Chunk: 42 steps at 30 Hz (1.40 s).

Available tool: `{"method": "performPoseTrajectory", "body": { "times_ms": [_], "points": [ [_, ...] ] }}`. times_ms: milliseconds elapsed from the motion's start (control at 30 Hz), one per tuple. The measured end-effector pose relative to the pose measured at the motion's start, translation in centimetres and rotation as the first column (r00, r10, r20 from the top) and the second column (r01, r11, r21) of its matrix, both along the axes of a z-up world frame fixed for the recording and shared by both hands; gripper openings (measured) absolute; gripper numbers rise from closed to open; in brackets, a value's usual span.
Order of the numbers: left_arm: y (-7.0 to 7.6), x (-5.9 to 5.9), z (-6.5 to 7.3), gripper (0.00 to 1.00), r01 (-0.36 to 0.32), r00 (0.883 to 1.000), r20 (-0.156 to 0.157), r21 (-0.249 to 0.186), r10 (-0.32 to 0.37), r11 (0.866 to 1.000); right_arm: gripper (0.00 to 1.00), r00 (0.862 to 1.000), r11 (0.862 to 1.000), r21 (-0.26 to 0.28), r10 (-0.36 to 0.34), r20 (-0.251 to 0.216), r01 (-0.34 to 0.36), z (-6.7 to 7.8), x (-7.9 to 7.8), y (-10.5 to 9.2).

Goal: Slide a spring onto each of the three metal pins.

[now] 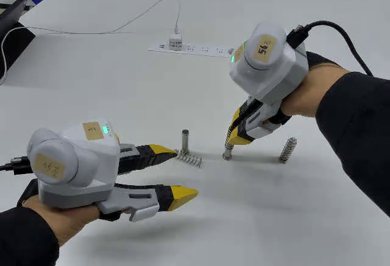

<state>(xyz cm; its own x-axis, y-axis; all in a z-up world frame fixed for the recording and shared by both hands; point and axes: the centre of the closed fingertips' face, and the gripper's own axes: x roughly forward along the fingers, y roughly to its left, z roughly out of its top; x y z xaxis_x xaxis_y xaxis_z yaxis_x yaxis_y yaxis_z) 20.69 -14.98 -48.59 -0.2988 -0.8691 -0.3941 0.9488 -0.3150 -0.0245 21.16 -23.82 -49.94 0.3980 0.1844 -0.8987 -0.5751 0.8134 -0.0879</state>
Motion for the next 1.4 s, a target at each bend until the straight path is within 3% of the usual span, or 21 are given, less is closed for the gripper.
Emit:
{"method": "performPoseTrajectory", "body": {
  "times_ms": [533, 767, 1133, 1400],
  "points": [
    [0.1, 0.0, -0.1, 0.45, -0.007, 1.000, 0.000, 0.004, 0.007, 1.000, 0.12, 1.000, 1.000, -0.012, -0.014, -0.025, 0.013, -2.2, -0.1, -0.2],
    [0.2, 0.0, -0.1, 0.45, -0.011, 1.000, 0.000, 0.006, 0.011, 1.000, 0.13, 1.000, 1.000, -0.010, -0.016, -0.021, 0.015, -2.3, -0.1, -0.2],
    [0.1, 0.0, 0.0, 0.45, -0.012, 1.000, 0.001, 0.003, 0.012, 1.000, 0.18, 1.000, 1.000, -0.010, -0.021, -0.009, 0.021, -1.9, -0.2, -0.4],
    [0.1, 0.0, 0.0, 0.45, -0.010, 1.000, 0.001, 0.002, 0.010, 1.000, 0.20, 0.999, 1.000, -0.009, -0.027, 0.028, 0.027, -0.4, 0.1, -0.4]
  ]
}}
